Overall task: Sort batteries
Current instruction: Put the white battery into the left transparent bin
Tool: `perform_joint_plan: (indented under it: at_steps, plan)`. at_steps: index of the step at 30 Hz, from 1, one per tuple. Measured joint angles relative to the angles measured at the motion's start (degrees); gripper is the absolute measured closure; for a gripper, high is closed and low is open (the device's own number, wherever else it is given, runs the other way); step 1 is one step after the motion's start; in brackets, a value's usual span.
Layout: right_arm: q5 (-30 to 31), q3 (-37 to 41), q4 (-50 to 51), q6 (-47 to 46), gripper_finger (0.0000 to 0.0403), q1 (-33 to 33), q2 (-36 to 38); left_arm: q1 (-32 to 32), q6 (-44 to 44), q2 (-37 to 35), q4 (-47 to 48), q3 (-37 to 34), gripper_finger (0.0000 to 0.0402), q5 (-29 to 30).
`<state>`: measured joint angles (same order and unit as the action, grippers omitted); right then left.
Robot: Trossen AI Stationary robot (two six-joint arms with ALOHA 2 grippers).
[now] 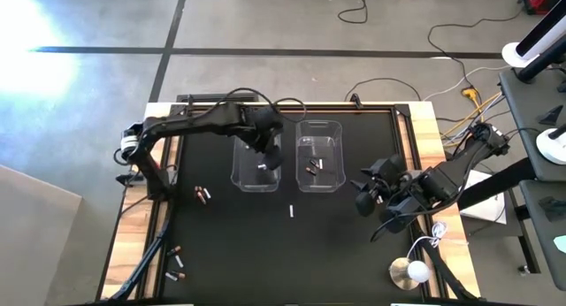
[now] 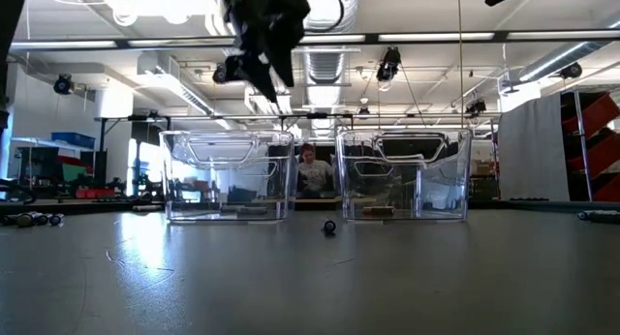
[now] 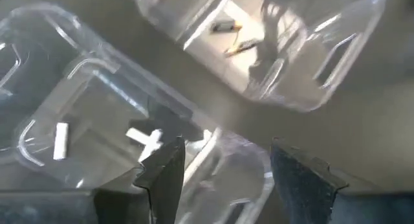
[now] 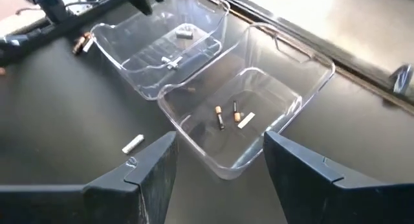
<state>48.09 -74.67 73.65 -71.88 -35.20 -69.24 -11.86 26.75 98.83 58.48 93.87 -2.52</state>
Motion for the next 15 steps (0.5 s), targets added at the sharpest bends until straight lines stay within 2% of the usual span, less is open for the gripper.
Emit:
perform_joint_plan:
  at_steps: [3,8,15]
  plan:
    - [2.7,0.0,0.0,2.8,0.0184,0.0,-0.4,5.2,7.1,-0.9,-0.1,2.6,0.0202,4.2]
    - [4.8,0.1,0.0,4.3,0.0183,0.0,-0.6,14.4,17.0,-1.0,-0.1,5.1,0.0204,6.9]
    - [4.9,0.3,-0.2,10.2,0.0162,0.0,-0.6,27.0,35.0,-0.2,-0.1,4.5,0.0199,20.6]
